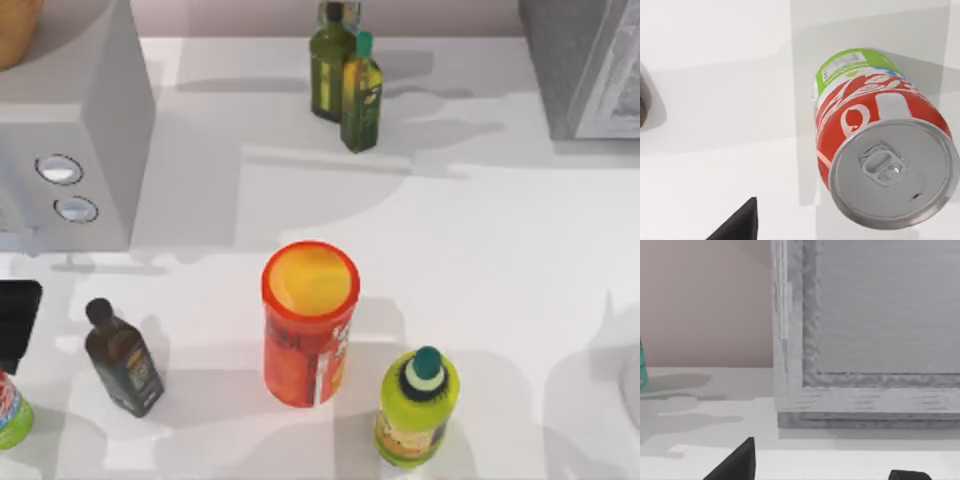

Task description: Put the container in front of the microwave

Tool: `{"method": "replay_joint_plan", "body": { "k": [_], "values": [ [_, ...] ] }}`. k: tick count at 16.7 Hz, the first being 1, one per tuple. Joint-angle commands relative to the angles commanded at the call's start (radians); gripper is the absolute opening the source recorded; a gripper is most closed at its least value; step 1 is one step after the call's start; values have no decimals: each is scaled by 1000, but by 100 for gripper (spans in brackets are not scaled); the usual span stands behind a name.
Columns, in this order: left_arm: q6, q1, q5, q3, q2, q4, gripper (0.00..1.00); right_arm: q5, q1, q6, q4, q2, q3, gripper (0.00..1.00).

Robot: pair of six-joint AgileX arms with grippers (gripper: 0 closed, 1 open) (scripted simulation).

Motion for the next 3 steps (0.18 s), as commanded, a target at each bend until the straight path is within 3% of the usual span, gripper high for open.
{"method": "replay_joint_plan", "body": {
  "k": [3],
  "values": [
    [-1, -1, 0, 45, -11, -52, 100, 0, 0, 0, 0, 0, 0, 100]
  ]
}}
